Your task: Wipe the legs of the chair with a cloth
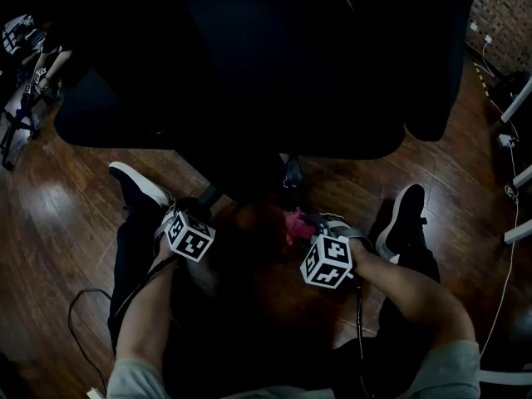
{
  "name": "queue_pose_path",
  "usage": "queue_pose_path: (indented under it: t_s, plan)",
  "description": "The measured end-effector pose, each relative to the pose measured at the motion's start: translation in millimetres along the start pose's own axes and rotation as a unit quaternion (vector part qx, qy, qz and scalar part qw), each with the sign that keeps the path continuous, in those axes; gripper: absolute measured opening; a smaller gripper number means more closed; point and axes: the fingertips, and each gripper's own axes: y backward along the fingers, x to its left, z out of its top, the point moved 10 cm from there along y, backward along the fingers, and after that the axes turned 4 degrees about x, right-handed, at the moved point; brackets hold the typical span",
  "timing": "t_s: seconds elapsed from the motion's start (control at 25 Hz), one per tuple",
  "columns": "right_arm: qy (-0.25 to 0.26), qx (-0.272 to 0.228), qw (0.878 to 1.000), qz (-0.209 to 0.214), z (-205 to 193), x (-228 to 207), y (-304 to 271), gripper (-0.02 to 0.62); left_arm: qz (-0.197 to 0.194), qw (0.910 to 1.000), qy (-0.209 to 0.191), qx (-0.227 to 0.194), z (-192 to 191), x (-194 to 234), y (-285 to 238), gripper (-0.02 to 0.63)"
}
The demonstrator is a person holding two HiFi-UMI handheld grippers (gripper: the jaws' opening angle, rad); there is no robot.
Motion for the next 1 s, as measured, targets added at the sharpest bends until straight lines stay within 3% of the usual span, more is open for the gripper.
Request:
queue_pose_path:
  t_s: [0.16, 0.28, 0.36, 0.48, 0.64, 0.76, 1.0]
  plan:
    - [-0.004, 0.017, 0.996, 0.084, -27.7, 19.9, 14.8, 0.129, 0.042, 0.9988, -0.005, -0.023, 11.2, -5.0, 32.4, 0.085]
    - [-0.02, -0.008, 0.993, 0.115, -36.5, 11.6, 26.2, 0.129, 0.018, 0.997, 0.021, -0.072, 28.2, -18.7, 57.8, 0.074]
    - [-0.075, -0.059, 0.992, 0.079, -36.8, -11.6, 32.4, 0.127, -0.026, 0.9915, 0.056, -0.114, 37.4, -34.2, 69.8, 0.069]
    - [-0.167, -0.138, 0.976, -0.007, -31.5, -51.9, 33.2, 0.127, -0.092, 0.9749, 0.105, -0.174, 48.4, -60.6, 78.2, 0.063]
    - [-0.212, -0.184, 0.957, -0.071, -14.9, -87.2, 23.3, 0.129, -0.16, 0.9545, 0.143, -0.207, 58.4, -84.4, 81.0, 0.01]
    - [-0.22, -0.179, 0.956, -0.081, -6.4, -94.2, 7.9, 0.129, -0.188, 0.9469, 0.155, -0.21, 57.5, -92.3, 80.1, 0.008]
    - [-0.202, -0.113, 0.972, -0.03, -17.0, -73.6, -1.8, 0.129, -0.188, 0.9476, 0.164, -0.2, 58.6, -94.5, 73.3, 0.008]
